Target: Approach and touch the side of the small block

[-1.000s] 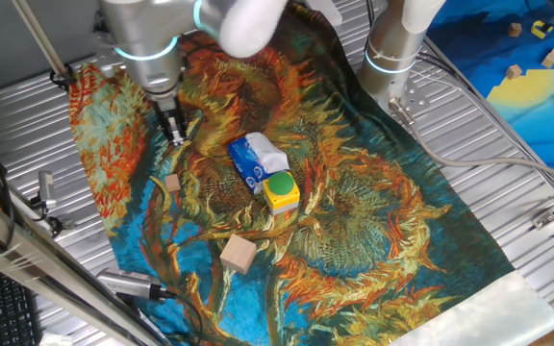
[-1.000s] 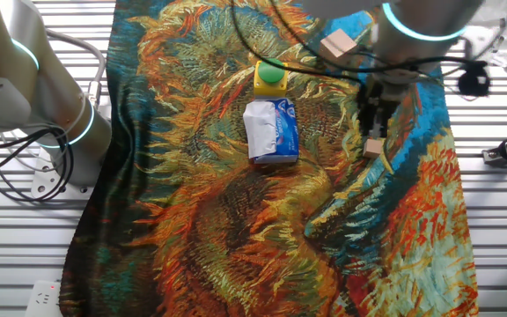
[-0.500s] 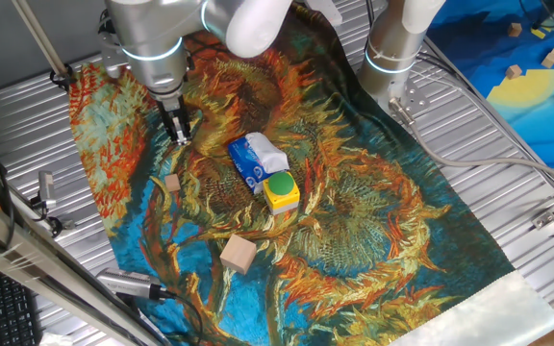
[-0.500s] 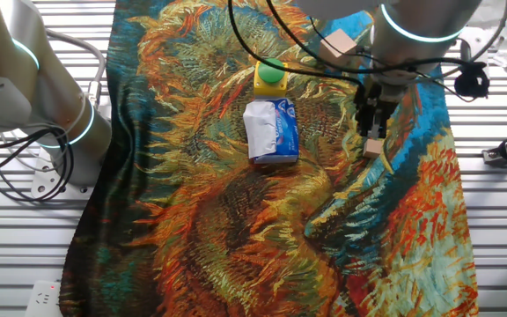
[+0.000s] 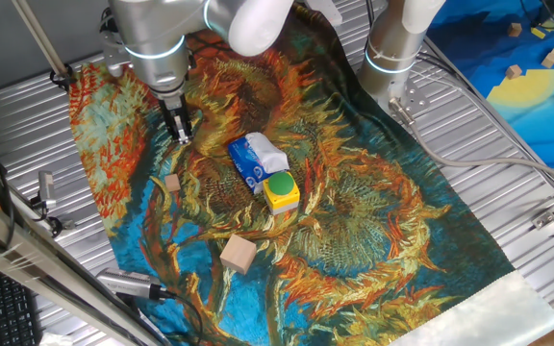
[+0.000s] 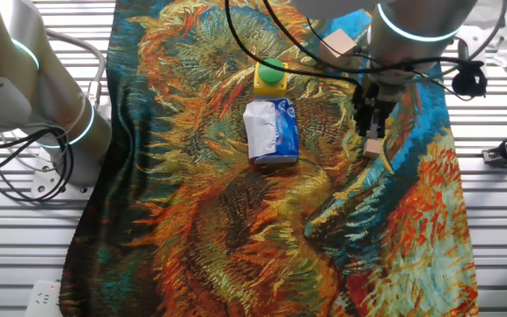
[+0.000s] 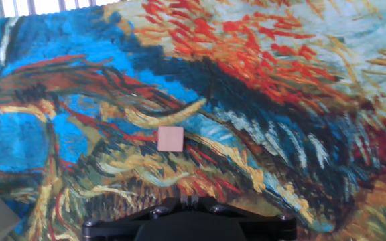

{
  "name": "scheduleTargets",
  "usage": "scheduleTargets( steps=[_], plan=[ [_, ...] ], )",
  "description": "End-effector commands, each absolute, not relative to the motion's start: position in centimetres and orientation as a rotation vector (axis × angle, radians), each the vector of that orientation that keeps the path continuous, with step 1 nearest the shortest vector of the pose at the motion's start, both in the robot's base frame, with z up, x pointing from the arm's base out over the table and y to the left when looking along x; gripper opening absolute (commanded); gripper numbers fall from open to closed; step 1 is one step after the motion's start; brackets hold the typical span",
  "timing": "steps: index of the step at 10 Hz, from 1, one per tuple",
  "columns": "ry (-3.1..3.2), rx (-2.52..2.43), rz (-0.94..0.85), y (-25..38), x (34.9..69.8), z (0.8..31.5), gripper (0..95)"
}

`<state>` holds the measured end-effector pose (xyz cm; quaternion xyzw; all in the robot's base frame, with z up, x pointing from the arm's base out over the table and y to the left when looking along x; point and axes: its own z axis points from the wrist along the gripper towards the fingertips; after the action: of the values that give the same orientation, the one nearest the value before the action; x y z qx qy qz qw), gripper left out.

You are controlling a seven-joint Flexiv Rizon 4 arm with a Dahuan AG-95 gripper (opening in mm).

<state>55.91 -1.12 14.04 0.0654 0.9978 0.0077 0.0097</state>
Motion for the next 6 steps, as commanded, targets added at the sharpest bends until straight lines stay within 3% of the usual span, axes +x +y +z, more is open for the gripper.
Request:
scheduleTargets(
  steps=[1, 6],
  plan=[
    [3.169, 0.214, 0.097, -1.13, 55.96, 14.11, 0.0],
    [3.234, 0.134, 0.027, -1.13, 55.96, 14.11, 0.0]
  ],
)
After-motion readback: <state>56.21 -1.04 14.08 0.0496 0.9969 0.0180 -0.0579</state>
